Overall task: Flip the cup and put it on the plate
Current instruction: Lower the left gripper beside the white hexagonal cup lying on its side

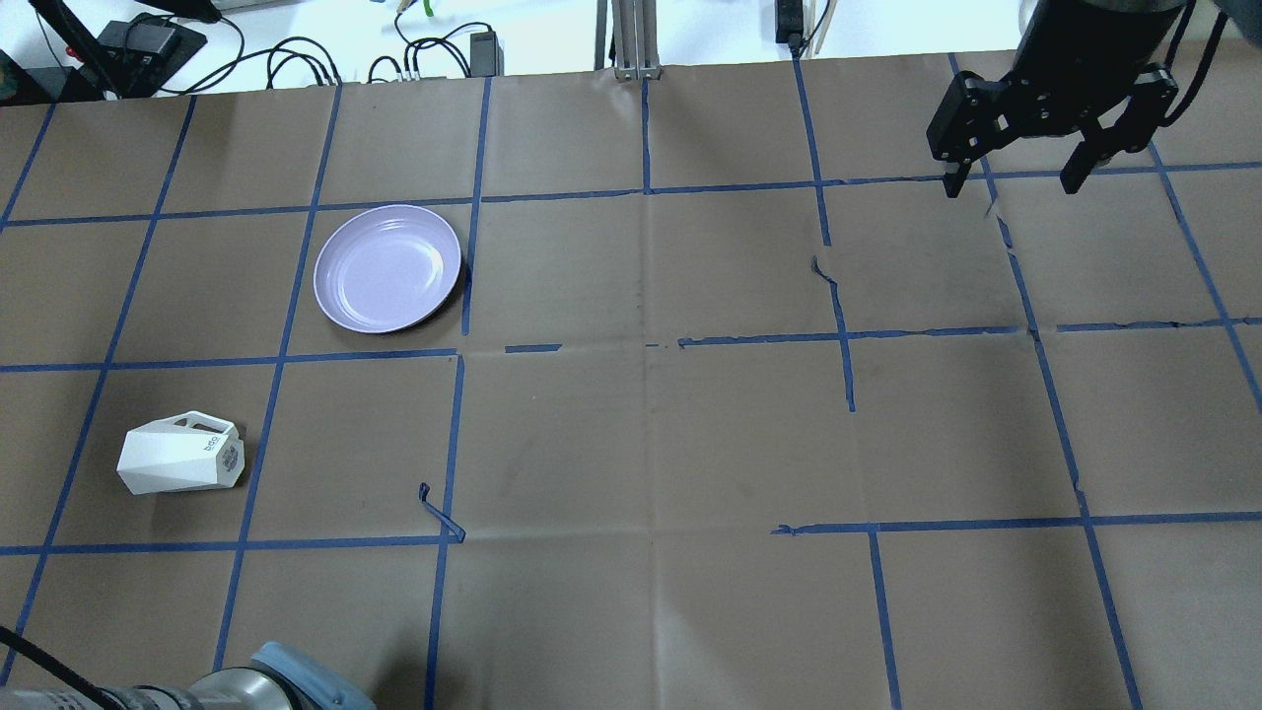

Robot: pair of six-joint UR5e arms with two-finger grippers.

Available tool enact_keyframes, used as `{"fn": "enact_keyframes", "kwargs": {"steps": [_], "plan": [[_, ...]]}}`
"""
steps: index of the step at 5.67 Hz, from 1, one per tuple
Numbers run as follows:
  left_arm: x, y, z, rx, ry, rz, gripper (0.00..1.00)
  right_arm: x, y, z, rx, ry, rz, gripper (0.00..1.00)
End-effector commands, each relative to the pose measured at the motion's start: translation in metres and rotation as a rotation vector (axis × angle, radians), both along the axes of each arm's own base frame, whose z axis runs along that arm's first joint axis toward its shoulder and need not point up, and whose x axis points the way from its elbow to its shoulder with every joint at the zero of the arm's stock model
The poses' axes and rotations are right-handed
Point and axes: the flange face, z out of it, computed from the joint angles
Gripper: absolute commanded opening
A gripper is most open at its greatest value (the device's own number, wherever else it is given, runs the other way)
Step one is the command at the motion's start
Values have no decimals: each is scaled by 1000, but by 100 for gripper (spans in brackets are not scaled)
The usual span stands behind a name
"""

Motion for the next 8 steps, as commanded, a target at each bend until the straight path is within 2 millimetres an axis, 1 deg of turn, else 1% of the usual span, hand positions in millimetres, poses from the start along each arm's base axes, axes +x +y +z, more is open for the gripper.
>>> {"fn": "enact_keyframes", "kwargs": {"steps": [1,2,3,4,5,7,8], "plan": [[55,-21,-78,-58,167,-8,99,0,0,0,0,0,0,100],[61,-35,-131,-74,291,28,99,0,0,0,0,0,0,100],[52,-41,-172,-53,454,67,99,0,0,0,0,0,0,100],[41,-45,-198,-39,560,94,99,0,0,0,0,0,0,100],[13,-53,-204,-9,656,98,99,0,0,0,0,0,0,100],[-12,-47,-243,47,754,108,98,0,0,0,0,0,0,100],[-30,-56,-249,58,775,80,98,0,0,0,0,0,0,100]]}}
